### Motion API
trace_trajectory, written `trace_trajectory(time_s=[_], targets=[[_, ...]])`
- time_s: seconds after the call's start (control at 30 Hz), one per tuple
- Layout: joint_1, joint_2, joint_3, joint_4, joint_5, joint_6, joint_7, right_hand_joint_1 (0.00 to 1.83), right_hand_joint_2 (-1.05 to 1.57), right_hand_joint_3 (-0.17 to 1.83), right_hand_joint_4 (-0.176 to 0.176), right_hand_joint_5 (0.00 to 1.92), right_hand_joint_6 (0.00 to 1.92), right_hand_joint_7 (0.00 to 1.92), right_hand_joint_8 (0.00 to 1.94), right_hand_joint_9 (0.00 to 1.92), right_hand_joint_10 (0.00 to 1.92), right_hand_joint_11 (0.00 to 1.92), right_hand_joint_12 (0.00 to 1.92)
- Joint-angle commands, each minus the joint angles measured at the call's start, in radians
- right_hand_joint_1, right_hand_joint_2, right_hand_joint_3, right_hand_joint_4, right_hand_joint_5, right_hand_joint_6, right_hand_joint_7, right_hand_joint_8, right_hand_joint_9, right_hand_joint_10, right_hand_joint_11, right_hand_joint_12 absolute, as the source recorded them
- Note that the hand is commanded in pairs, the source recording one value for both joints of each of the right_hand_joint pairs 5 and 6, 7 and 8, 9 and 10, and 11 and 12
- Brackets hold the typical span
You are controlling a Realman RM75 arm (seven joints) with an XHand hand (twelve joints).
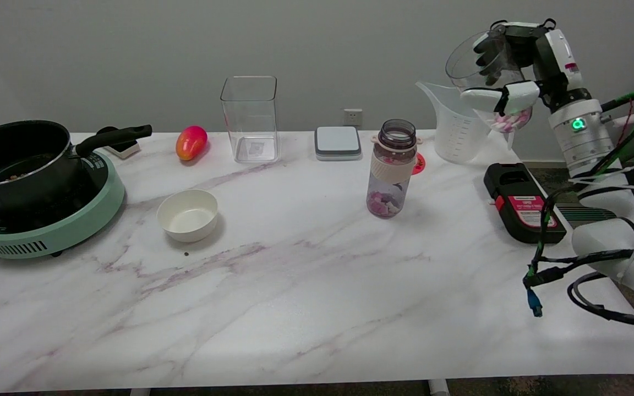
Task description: Pour the contents of the measuring cup into the bottle.
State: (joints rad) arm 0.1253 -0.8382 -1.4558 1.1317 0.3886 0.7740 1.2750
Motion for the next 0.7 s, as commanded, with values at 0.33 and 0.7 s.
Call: trace_trajectory(time_s=[0.33, 0.7], targets=[[0.142, 0.037, -0.110, -0.029, -0.214, -0.080, -0.247, 1.34, 1.21, 0.53, 0.000, 1.67, 1.67, 1.82, 1.82, 1.76, 1.76, 1.37, 1.37], [0.160, 0.037, -0.149, -0.011, -0.225, -0.054, -0.366, 1.34, 1.21, 0.53, 0.000, 1.67, 1.67, 1.82, 1.82, 1.75, 1.75, 1.36, 1.36]])
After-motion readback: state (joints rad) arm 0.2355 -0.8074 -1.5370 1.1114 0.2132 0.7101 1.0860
